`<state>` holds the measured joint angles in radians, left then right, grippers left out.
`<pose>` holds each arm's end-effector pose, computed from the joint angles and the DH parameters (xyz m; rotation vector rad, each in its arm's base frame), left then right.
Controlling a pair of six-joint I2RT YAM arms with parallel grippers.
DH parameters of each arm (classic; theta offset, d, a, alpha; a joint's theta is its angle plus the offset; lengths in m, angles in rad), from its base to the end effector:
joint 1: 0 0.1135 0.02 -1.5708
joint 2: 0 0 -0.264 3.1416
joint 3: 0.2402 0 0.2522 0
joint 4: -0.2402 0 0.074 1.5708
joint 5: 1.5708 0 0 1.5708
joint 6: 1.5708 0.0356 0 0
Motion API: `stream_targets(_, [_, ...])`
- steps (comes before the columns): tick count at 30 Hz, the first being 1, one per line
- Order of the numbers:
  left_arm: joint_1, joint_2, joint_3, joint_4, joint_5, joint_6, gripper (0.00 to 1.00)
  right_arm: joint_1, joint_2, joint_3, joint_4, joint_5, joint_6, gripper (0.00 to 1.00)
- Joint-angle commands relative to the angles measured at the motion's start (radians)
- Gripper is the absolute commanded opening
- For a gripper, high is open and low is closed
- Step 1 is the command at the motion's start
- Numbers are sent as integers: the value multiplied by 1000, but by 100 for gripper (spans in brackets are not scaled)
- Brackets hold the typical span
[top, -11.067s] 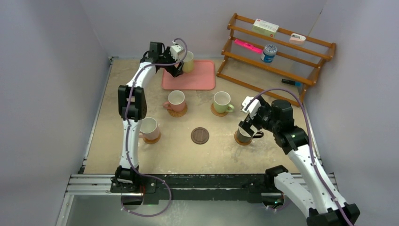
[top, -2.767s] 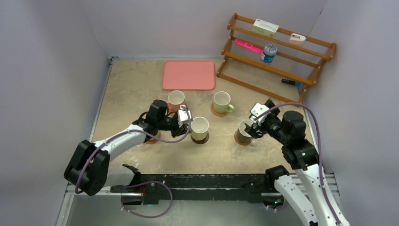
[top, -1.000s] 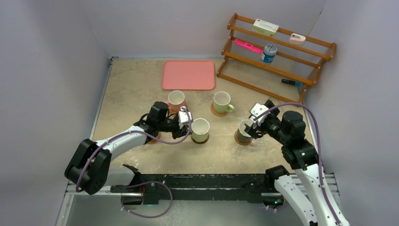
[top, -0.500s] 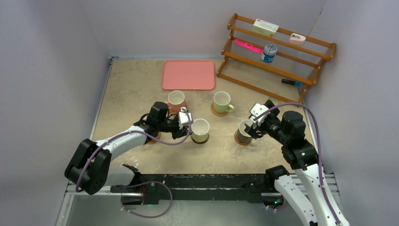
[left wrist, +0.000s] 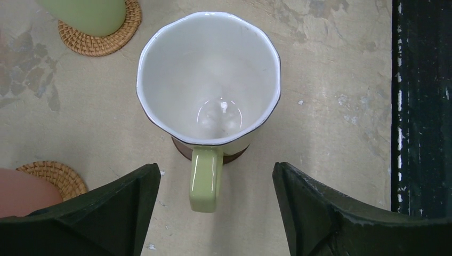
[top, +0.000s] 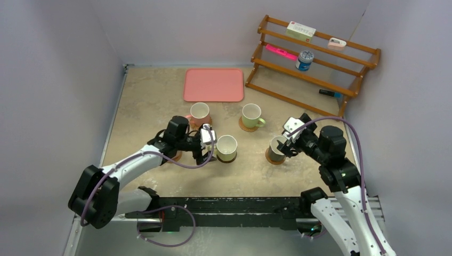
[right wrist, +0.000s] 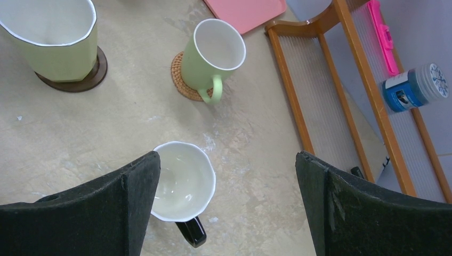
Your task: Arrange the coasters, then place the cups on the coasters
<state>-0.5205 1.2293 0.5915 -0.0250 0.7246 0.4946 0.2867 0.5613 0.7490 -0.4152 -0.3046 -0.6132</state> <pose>0.1995 -0.1415 0.2027 1.3731 1.6622 -0.8169 0.1228 0.0473 0.3343 -0.9668 1.5039 0.0395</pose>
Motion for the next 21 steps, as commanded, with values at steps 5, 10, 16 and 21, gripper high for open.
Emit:
stream_targets(5, [-6, -146, 61, -107, -57, 42, 91, -3, -11, 14, -6, 2, -3, 98])
stream_targets(10, [-6, -238, 92, -160, -134, 27, 100, -3, -15, 25, -18, 4, 5, 98])
stream_targets(16, [-6, -368, 115, -190, -252, -13, 100, -3, -44, 33, 3, 44, 72, 98])
stream_targets(21, [-6, -449, 142, -206, -422, -69, 100, -3, -97, 20, 65, 134, 169, 98])
